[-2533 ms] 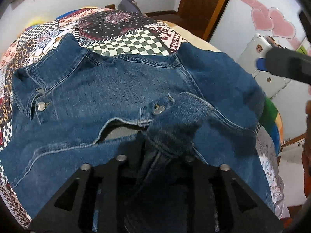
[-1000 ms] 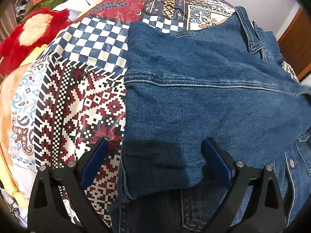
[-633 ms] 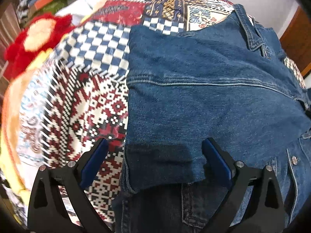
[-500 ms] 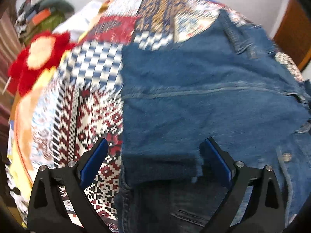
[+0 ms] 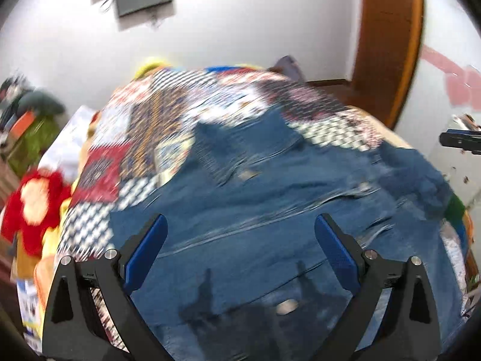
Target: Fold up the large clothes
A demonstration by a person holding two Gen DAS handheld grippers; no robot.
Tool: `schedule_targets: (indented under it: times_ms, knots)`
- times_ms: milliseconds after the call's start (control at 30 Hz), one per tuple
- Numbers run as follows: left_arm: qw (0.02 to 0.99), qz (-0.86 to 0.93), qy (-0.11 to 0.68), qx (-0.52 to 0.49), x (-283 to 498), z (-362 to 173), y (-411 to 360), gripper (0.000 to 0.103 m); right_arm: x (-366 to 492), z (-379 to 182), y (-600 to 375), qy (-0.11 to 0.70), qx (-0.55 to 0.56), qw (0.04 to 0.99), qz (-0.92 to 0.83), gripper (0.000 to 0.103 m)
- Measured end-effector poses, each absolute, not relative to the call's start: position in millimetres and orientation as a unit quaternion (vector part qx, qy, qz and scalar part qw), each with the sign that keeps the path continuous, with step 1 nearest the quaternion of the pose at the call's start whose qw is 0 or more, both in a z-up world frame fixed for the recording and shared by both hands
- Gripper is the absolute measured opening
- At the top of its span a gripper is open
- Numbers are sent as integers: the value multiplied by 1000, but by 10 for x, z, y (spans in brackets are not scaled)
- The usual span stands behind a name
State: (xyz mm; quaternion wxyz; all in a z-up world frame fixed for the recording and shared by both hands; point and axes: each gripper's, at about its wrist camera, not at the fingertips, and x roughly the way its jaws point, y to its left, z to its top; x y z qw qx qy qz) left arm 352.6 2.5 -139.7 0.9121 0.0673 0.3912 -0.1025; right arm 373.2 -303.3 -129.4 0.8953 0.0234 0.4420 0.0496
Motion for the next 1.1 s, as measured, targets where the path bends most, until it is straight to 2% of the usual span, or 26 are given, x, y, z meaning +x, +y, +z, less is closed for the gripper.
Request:
schedule_targets:
  times_ms: [200,533,733,933,1033,1100]
  knots:
    - [896,-159,410,66,3735,-1544,-495,100,3499,-1459,-3680,457,73,886,-5,75]
    - [812,-188,551,-32,4228,-2381,-747,100,3034,-2254,-4688,521,260,811,-60,75]
    - [815,-183,550,-12,4174,-2448,-844,100,3089,-2582,-4923,521,335,783,-58,75]
    - [820,-172,547,-12,4176,-2407,-780,100,3375,-2707,-4900,510,331,791,-75,77]
    - [822,-165,544,-17,4163,-2369,-708,100,3459,-2687,-4817,495,307,808,-86,73]
    - [825,-161,542,-20,4164,-2354,-681,100,3495,-2648,-4755,482,288,822,-90,57]
